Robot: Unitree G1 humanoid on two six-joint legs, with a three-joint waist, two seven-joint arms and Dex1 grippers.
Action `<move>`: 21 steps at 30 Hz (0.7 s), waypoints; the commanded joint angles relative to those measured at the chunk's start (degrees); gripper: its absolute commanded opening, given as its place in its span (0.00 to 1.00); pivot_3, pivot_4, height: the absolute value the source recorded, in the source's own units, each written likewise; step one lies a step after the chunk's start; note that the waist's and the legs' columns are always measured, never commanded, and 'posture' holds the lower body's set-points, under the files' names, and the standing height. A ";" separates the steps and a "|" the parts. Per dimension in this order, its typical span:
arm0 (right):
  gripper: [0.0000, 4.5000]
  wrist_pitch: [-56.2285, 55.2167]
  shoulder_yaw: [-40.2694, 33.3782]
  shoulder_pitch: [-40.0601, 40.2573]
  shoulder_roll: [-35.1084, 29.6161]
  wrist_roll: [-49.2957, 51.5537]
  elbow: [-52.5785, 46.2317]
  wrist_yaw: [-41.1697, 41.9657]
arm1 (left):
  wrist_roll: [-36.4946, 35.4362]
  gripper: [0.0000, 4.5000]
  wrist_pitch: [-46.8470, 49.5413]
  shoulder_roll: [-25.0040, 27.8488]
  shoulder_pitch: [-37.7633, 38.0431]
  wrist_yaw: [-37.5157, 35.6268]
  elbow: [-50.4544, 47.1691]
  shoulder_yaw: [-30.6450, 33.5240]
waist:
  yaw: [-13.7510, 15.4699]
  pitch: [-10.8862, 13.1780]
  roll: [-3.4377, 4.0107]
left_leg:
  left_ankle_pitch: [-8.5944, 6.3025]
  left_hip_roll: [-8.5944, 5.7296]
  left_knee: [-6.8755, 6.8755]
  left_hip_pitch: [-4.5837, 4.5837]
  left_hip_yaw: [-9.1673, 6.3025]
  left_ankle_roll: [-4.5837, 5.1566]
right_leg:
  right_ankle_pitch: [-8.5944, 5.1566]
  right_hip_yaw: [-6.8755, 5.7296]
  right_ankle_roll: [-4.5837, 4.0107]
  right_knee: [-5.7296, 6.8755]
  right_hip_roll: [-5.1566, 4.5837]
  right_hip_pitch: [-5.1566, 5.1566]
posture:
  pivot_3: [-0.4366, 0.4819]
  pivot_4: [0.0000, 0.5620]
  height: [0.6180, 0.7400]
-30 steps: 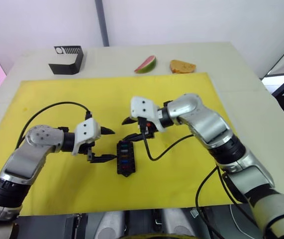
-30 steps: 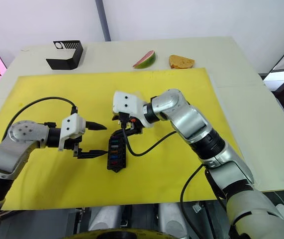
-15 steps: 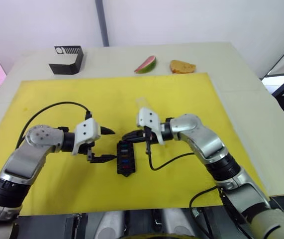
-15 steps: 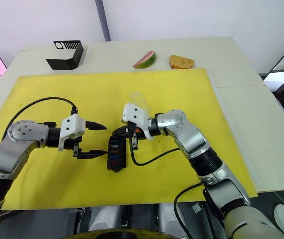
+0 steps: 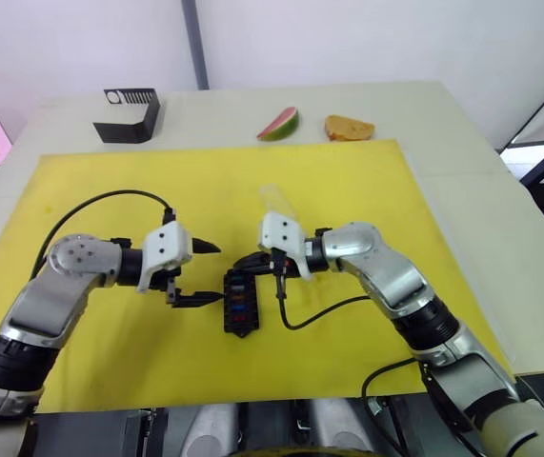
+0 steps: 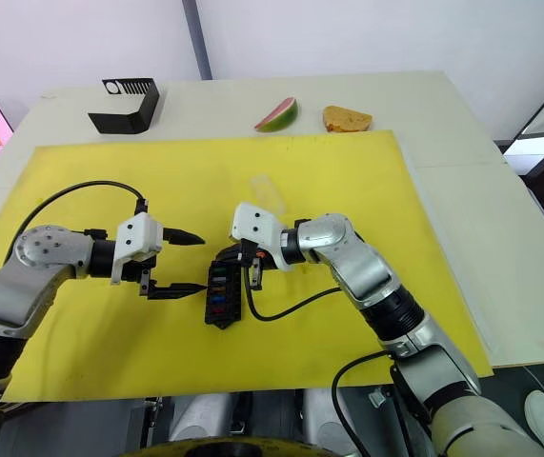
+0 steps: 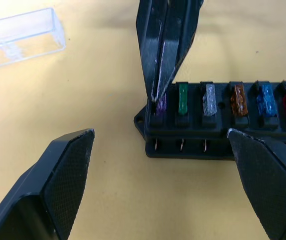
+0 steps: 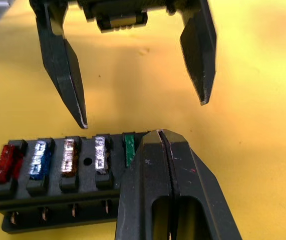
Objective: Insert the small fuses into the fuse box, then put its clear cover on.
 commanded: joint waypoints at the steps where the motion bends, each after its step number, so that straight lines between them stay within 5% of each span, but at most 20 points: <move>1: 0.00 0.90 2.69 0.98 -1.47 -2.83 0.76 0.02 | 0.04 1.00 -0.61 -0.06 -0.76 0.18 -0.39 0.76 | 0.00 -0.01 -0.01 | 0.00 0.00 0.00 0.02 0.00 0.00 | 0.00 0.00 0.00 0.00 0.00 0.02 | 0.48 0.27 1.00; 8: 0.00 2.94 0.91 0.10 -0.80 -0.41 -1.99 0.75 | 0.44 1.00 -1.22 -0.41 -0.87 0.21 -0.34 0.80 | 0.01 -0.01 -0.02 | 0.00 0.00 0.01 0.03 0.00 0.00 | 0.00 0.00 0.00 0.00 0.00 0.04 | 0.48 0.27 1.00; 14: 0.00 7.53 -8.71 -0.71 0.36 7.42 -7.47 -1.45 | 0.01 1.00 -1.65 -1.44 -0.21 2.18 -0.24 2.65 | 0.03 -0.01 -0.01 | 0.00 0.00 0.01 -0.01 0.00 0.00 | 0.00 0.00 0.00 0.00 0.00 0.01 | 0.48 0.27 1.00; 19: 0.00 14.27 -19.01 4.17 -4.20 11.69 -12.45 -5.78 | -3.42 1.00 1.38 -5.78 3.68 9.93 -0.77 9.21 | 0.20 -0.02 -0.03 | 0.00 0.00 0.02 -0.02 -0.02 0.01 | 0.00 0.00 0.01 -0.02 0.00 0.02 | 0.48 0.27 1.00; 21: 0.11 16.61 -23.16 7.46 -6.92 12.38 -14.61 -8.19 | -7.49 1.00 6.08 -6.61 6.33 12.94 -2.72 13.96 | 0.19 -0.02 -0.03 | -0.02 0.00 0.02 -0.03 -0.01 0.03 | 0.00 0.00 0.01 -0.03 -0.01 0.02 | 0.48 0.27 1.00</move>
